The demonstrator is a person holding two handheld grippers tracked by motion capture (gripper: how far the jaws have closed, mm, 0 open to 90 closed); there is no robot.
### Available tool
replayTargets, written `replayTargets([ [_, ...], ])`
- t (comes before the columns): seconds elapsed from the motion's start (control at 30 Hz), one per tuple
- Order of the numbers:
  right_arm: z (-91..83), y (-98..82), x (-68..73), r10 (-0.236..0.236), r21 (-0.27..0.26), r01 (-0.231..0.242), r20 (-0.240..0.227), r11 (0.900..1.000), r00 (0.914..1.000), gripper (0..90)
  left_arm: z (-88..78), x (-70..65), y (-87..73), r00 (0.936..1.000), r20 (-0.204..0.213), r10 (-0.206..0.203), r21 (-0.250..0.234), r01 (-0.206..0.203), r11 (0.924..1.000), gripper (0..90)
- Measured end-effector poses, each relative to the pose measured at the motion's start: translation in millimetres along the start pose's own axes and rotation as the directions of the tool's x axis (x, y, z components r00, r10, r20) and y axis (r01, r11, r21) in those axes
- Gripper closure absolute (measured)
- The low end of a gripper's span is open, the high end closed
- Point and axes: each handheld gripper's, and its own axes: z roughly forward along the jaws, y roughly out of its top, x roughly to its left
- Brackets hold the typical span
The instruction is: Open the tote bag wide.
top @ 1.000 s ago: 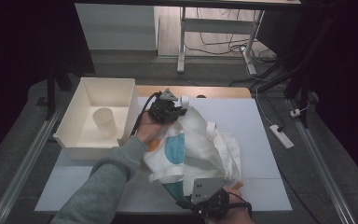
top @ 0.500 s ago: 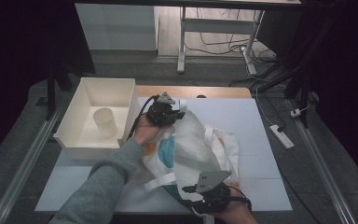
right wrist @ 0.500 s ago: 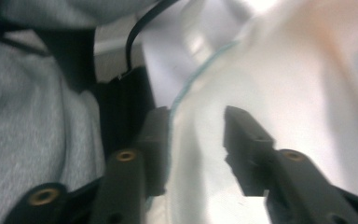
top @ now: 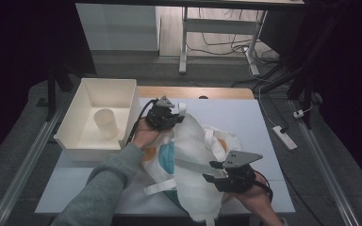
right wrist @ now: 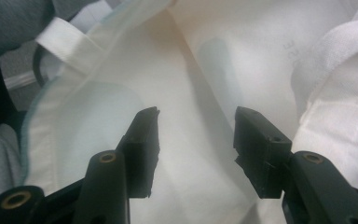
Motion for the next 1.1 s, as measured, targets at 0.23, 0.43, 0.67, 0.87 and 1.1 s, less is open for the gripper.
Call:
replayTargets([
  [0.23, 38.9, 22.2, -4.8, -0.098, 0.106, 0.096, 0.014, 0.99, 0.995, 44.6, 4.1, 1.5, -1.1, 1.0, -0.004, -0.008, 0.01, 0.008, 0.9999, 84.2],
  [0.43, 78.2, 27.3, -24.1, -0.149, 0.207, 0.127, 0.092, 0.97, 0.9845, 38.1, 11.3, 6.6, -6.2, 0.9997, 0.0, -0.025, 0.041, 0.025, 0.9988, 84.1],
  [0.67, 106.2, 8.5, -34.7, -0.171, 0.313, 0.132, 0.101, 0.941, 0.98, 34.7, 29.9, 9.0, -11.9, 0.9996, 0.002, -0.029, 0.1, 0.028, 0.9946, 83.9],
  [0.87, 118.6, -2.7, -39.7, -0.217, 0.371, 0.158, 0.121, 0.915, 0.9688, 49.3, 38.2, 9.6, -15.9, 0.9996, 0.006, -0.028, 0.128, 0.027, 0.9914, 83.7],
  [1.1, 112.2, -2.9, -49.3, -0.18, 0.313, 0.141, 0.1, 0.939, 0.9784, 86.2, 38.0, 9.4, -18.8, 0.9995, 0.013, -0.029, 0.125, 0.027, 0.9917, 82.9],
])
